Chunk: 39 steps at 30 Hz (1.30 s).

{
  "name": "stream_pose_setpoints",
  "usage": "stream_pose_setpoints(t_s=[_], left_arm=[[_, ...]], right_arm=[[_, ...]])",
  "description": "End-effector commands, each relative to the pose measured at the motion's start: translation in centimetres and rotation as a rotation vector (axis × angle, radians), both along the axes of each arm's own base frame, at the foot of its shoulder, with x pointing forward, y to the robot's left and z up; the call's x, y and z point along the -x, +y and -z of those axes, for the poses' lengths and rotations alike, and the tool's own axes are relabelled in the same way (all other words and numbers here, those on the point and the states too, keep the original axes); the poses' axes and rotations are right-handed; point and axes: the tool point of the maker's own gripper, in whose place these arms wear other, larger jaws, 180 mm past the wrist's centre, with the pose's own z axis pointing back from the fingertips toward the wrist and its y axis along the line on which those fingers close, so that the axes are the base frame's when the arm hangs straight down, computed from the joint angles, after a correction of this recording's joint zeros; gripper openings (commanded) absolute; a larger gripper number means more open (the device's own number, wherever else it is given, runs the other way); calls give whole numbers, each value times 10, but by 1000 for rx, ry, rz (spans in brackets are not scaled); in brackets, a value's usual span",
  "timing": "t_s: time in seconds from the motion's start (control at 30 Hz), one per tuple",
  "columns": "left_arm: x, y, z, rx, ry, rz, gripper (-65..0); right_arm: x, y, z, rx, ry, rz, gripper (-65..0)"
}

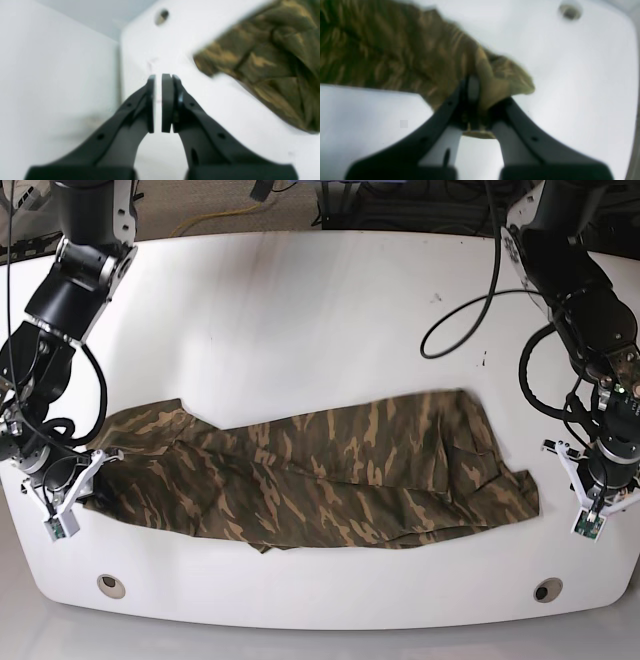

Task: Fold the T-shirt properly
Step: 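Release the left gripper and move it to grasp the shirt's hem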

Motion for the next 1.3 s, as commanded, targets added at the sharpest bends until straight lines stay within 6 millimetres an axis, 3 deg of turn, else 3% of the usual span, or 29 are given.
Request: stream_pose_setpoints(t_s=[0.0,0.2,0.33,0.43,0.6,0.63,0.73,1.1,1.27], left_arm=[[5,-5,7,42,-23,5,-629],[37,-8,62,60,107,14,-628],[53,-9,83,62,167,17,-617],[60,-20,96,101,193,31,-532],[60,-37,107,195,204,74,-315],[58,-43,110,219,208,90,-272],[54,-65,127,282,249,144,-242],[5,-136,147,472,303,319,-240],[-25,-142,144,590,243,256,-237]], right_arm=[[-1,5,-20,2,-83,-15,-650],[33,19,18,-7,-9,-23,-650],[52,19,32,-29,11,9,-650],[61,20,42,-36,36,12,-650],[71,21,54,-38,71,13,-650],[72,21,54,-38,73,13,-650],[73,21,56,-39,79,14,-650],[74,21,57,-40,80,14,-650],[74,24,58,-50,81,14,-650]])
